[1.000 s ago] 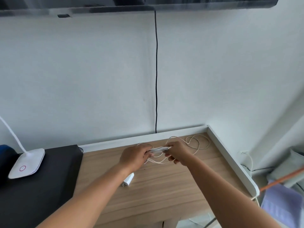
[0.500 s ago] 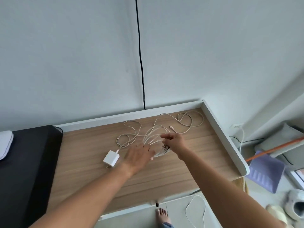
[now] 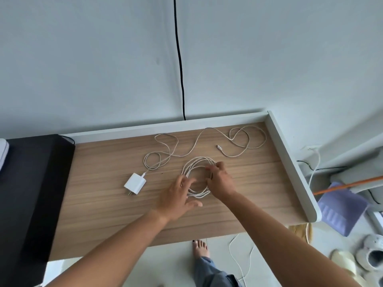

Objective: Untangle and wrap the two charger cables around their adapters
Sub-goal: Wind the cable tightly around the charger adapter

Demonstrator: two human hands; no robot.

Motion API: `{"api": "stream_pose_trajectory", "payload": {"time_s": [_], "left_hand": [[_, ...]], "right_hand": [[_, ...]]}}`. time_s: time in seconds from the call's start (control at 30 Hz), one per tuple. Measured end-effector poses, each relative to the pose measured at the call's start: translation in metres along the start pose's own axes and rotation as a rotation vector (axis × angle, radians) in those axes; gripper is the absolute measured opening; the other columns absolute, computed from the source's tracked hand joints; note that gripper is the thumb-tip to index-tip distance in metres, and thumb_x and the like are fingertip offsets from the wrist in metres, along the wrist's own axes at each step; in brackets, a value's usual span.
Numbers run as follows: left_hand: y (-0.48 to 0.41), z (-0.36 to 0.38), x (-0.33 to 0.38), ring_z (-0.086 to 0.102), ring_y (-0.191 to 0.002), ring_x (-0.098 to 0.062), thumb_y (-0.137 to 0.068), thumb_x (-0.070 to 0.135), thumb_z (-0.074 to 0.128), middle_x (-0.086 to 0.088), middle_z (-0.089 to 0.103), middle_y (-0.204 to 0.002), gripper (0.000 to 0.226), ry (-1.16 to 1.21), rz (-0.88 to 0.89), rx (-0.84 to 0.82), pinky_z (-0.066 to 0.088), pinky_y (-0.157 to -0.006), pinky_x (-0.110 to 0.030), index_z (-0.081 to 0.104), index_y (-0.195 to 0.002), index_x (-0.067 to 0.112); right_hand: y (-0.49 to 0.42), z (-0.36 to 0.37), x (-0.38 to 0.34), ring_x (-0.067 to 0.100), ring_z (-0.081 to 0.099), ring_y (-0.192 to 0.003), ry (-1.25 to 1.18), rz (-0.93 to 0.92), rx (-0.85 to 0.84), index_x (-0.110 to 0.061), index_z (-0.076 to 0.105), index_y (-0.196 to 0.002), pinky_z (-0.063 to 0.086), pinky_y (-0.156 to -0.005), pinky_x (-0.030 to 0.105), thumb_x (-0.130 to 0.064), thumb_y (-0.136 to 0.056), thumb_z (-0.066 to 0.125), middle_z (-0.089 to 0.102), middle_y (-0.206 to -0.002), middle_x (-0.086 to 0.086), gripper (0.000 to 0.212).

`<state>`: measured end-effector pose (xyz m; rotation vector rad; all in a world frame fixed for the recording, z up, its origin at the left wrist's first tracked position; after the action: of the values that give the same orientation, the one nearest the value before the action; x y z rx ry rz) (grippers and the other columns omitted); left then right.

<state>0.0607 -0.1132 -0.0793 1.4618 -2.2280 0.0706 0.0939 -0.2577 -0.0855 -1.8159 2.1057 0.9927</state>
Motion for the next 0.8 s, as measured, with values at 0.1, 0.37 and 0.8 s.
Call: {"api": "stream_pose_trajectory", "payload": {"time_s": [0.1,0.37,0.8], "left_hand": [[0.006,-0.01,-0.011,0.058,-0.096,-0.016,-0.078,0.082,0.035,-0.001,0.051,-0.119,0.077,0.261,-0.119,0.121,0.054,-0.077,-0.039,0.041,-0.133,0.028],[0.012,-0.015,-0.015,0.059,-0.057,-0.023,-0.085,0.078,0.028,-0.007,0.051,-0.079,0.061,1.17,-0.522,0.155,0.049,-0.038,-0.033,0.042,-0.111,0.025],[0.015,-0.077,-0.016,0.07,-0.072,-0.034,-0.087,0.054,0.061,-0.017,0.068,-0.081,0.053,1.536,-0.562,-0.135,0.059,-0.071,-0.048,0.052,-0.111,0.008]], "right_hand": [[0.001,-0.005,-0.003,0.032,0.048,-0.122,0.165,-0.037,0.003,-0.03,0.051,-0.133,0.043,-0.099,0.041,-0.028,-0.086,0.061,0.035,-0.139,0.007,0.048],[0.027,-0.039,-0.065,0.02,0.05,-0.127,0.087,-0.541,0.136,-0.031,0.067,-0.117,0.037,-0.102,0.039,-0.023,-0.07,0.031,0.059,-0.13,-0.003,0.06],[0.017,-0.067,-0.141,0.016,0.064,-0.083,-0.03,-0.615,0.077,-0.019,0.072,-0.094,0.04,-0.071,0.021,-0.02,-0.09,0.062,0.07,-0.091,-0.002,0.011]]}}
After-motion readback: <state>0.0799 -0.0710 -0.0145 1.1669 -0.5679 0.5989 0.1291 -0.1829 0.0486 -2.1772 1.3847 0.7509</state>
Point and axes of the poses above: each hand's wrist, its own y-axis away from the middle knuckle, its own z-axis out of the palm, x = y × z, the point moved 10 cm from there along -y, towards the middle knuckle
